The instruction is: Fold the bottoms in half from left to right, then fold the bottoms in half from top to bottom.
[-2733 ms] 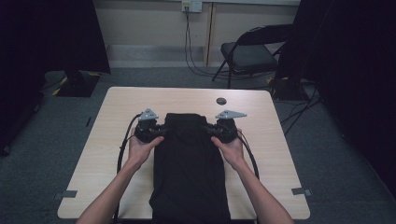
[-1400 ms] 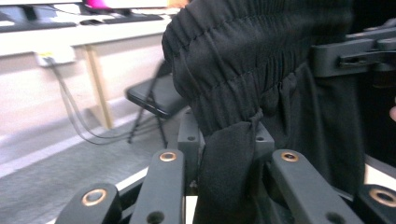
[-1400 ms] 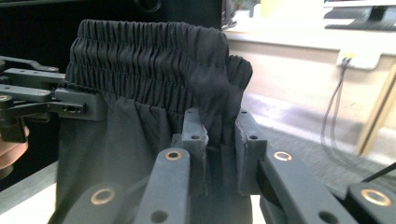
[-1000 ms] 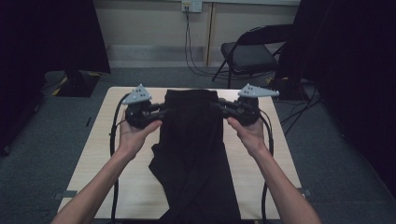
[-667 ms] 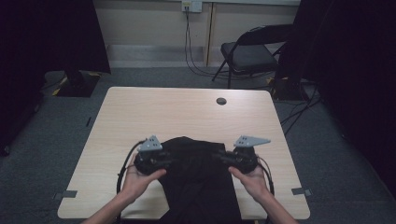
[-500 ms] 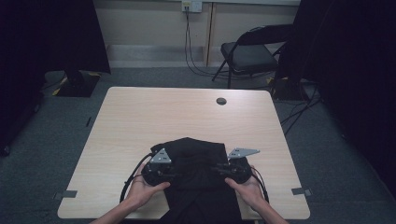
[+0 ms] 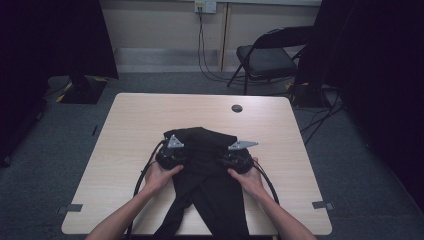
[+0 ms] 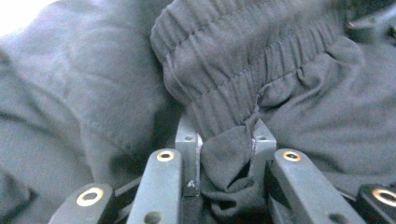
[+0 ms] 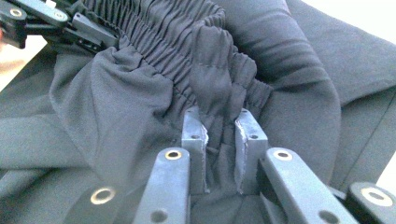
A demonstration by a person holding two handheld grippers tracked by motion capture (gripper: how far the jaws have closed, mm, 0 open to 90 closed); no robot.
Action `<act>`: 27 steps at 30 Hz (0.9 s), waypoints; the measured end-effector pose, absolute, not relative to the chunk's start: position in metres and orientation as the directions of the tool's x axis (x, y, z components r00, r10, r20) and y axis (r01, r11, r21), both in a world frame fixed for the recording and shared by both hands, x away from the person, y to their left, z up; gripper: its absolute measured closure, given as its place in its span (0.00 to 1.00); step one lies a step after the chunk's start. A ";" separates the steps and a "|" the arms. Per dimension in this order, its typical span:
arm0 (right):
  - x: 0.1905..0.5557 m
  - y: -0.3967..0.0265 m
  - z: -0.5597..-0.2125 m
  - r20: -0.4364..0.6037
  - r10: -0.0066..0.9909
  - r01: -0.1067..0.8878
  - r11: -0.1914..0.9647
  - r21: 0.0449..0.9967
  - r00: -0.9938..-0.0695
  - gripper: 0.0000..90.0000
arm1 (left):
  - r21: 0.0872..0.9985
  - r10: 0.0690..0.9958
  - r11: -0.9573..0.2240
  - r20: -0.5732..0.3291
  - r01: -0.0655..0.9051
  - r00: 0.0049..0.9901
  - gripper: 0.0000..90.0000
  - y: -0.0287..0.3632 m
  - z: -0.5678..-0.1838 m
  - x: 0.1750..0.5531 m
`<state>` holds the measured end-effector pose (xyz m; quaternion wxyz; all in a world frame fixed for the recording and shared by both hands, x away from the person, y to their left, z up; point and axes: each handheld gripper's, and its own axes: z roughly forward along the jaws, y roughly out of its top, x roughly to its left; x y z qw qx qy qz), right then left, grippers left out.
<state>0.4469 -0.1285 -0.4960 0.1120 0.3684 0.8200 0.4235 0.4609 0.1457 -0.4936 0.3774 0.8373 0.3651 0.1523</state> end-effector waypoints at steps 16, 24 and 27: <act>0.512 -0.119 -0.487 0.118 0.765 0.551 0.339 0.763 -0.634 0.62 | 0.802 0.793 -0.238 -0.165 0.547 0.587 0.64 0.159 -0.489 0.513; 0.481 -0.140 -0.452 0.100 0.763 0.476 0.289 0.831 -0.638 0.43 | 0.842 0.753 -0.246 -0.146 0.481 0.641 0.49 0.178 -0.457 0.484; 0.461 -0.149 -0.439 0.094 0.769 0.453 0.269 0.850 -0.633 0.41 | 0.834 0.738 -0.280 -0.131 0.476 0.662 0.48 0.185 -0.449 0.468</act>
